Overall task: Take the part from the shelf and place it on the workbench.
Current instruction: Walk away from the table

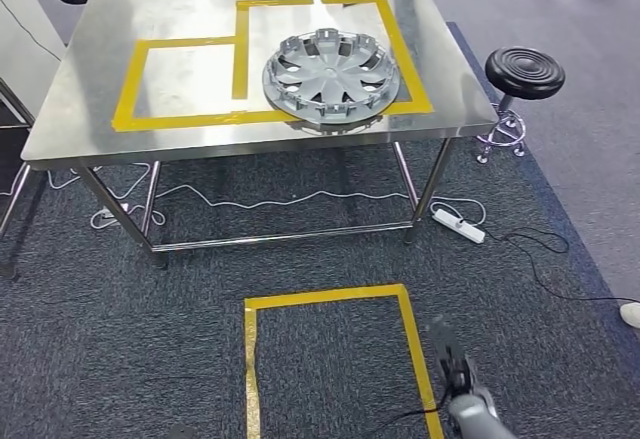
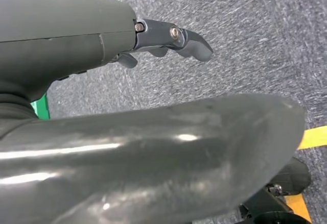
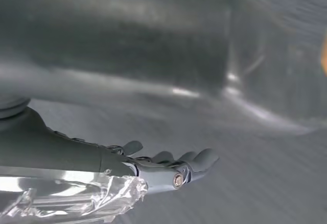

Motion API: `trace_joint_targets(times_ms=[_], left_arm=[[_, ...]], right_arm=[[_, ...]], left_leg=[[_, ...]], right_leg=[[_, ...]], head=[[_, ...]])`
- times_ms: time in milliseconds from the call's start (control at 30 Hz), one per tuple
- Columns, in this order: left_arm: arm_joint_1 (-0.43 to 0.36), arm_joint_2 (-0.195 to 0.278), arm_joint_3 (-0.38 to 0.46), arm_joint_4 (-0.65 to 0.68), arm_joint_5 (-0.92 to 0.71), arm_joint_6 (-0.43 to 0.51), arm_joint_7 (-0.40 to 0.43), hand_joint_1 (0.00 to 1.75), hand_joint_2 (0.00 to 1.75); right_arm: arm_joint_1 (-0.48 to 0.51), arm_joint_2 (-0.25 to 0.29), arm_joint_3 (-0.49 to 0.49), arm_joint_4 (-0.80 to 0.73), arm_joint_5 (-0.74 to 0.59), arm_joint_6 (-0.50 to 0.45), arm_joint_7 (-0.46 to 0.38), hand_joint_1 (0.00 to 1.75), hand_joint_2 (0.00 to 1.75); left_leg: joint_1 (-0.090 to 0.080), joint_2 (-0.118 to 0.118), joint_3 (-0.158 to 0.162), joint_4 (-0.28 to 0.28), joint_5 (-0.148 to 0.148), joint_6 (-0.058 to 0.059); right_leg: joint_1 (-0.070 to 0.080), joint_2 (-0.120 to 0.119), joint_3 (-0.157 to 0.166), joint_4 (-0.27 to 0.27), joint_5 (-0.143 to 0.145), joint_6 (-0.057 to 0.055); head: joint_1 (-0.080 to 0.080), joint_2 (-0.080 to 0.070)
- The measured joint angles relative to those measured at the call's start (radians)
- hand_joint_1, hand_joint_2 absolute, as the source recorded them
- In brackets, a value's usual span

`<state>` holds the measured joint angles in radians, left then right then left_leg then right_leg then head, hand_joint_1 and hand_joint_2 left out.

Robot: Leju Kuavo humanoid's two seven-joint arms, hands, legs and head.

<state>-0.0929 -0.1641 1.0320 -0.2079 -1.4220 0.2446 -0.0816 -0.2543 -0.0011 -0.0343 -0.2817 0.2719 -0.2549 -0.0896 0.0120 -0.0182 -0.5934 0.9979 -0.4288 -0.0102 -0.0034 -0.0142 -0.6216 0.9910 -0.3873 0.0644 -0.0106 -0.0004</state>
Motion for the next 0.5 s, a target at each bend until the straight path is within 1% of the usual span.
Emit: trace_joint_targets(times_ms=[67, 133, 167, 233, 267, 300, 333, 367, 433, 467, 500], left_arm=[[0.001, 0.001, -0.001, 0.0, -0.003, 0.001, -0.013, 0.0, 0.0], [0.001, 0.002, -0.001, 0.0, -0.004, 0.005, -0.021, 0.0, 0.0], [0.0, 0.002, -0.002, 0.0, -0.007, 0.008, -0.024, 0.0, 0.0], [-0.001, 0.005, -0.002, 0.0, -0.011, 0.015, -0.029, 0.0, 0.0], [-0.001, 0.005, -0.002, 0.0, -0.012, 0.018, -0.031, 0.0, 0.0], [-0.001, 0.006, -0.002, 0.0, -0.013, 0.02, -0.033, 0.0, 0.0], [-0.001, 0.006, -0.002, 0.0, -0.013, 0.022, -0.034, 0.0, 0.0], [-0.001, 0.007, -0.002, 0.0, -0.013, 0.022, -0.035, 0.0, 0.0], [-0.001, 0.008, -0.002, 0.0, -0.012, 0.018, -0.036, 0.0, 0.0], [0.0, 0.008, -0.002, 0.0, -0.012, 0.016, -0.036, 0.0, 0.0], [0.0, 0.008, -0.002, 0.0, -0.012, 0.014, -0.036, 0.0, 0.0]], right_arm=[[0.072, 0.011, -0.062, 0.018, -0.053, 0.052, 0.041, 0.0, 0.0], [0.127, 0.029, -0.116, 0.035, -0.083, 0.071, 0.097, 0.0, 0.0], [0.146, 0.039, -0.139, 0.041, -0.089, 0.074, 0.127, 0.0, 0.0], [0.168, 0.057, -0.171, 0.051, -0.092, 0.073, 0.181, 0.0, 0.0], [0.173, 0.064, -0.182, 0.054, -0.091, 0.068, 0.208, 0.0, 0.0], [0.177, 0.069, -0.191, 0.056, -0.09, 0.064, 0.231, 0.0, 0.0], [0.179, 0.073, -0.198, 0.058, -0.089, 0.059, 0.25, 0.0, 0.0], [0.182, 0.076, -0.205, 0.06, -0.087, 0.057, 0.264, 0.0, 0.0], [0.187, 0.081, -0.213, 0.065, -0.084, 0.057, 0.28, 0.0, 0.0], [0.189, 0.083, -0.216, 0.066, -0.083, 0.058, 0.284, 0.0, 0.0], [0.191, 0.084, -0.218, 0.068, -0.082, 0.058, 0.286, 0.0, 0.0]], left_leg=[[0.001, 0.0, -0.001, -0.001, -0.001, -0.002], [0.001, 0.0, -0.001, -0.001, -0.002, -0.004], [0.0, 0.001, -0.002, 0.0, -0.003, -0.003], [-0.003, 0.001, -0.001, -0.006, -0.001, 0.007], [-0.003, 0.001, 0.004, -0.015, 0.005, 0.014], [-0.001, 0.0, 0.01, -0.027, 0.013, 0.019], [0.001, -0.002, 0.015, -0.038, 0.022, 0.022], [0.004, -0.004, 0.018, -0.044, 0.028, 0.023], [0.004, -0.011, 0.014, -0.044, 0.033, 0.02], [0.005, -0.016, 0.012, -0.044, 0.035, 0.016], [0.008, -0.024, 0.009, -0.043, 0.038, 0.011]], right_leg=[[0.001, 0.0, -0.002, 0.003, -0.001, -0.002], [0.0, 0.002, -0.004, 0.005, -0.002, -0.003], [-0.001, 0.002, -0.003, 0.004, 0.0, -0.002], [-0.005, 0.002, 0.0, -0.003, 0.005, 0.004], [-0.007, 0.001, 0.002, -0.006, 0.006, 0.007], [-0.007, 0.002, 0.0, 0.001, -0.003, 0.01], [-0.007, 0.005, -0.01, 0.028, -0.026, 0.012], [-0.008, 0.008, -0.029, 0.079, -0.062, 0.013], [-0.009, 0.011, -0.08, 0.221, -0.144, 0.017], [-0.011, 0.012, -0.095, 0.271, -0.166, 0.019], [-0.014, 0.012, -0.09, 0.284, -0.17, 0.022]], head=[[0.0, 0.0], [0.0, 0.0], [0.0, 0.0], [-0.001, 0.0], [-0.001, 0.0], [-0.001, 0.0], [0.0, 0.0], [0.002, 0.0], [0.004, 0.0], [0.005, 0.0], [0.004, 0.0]])
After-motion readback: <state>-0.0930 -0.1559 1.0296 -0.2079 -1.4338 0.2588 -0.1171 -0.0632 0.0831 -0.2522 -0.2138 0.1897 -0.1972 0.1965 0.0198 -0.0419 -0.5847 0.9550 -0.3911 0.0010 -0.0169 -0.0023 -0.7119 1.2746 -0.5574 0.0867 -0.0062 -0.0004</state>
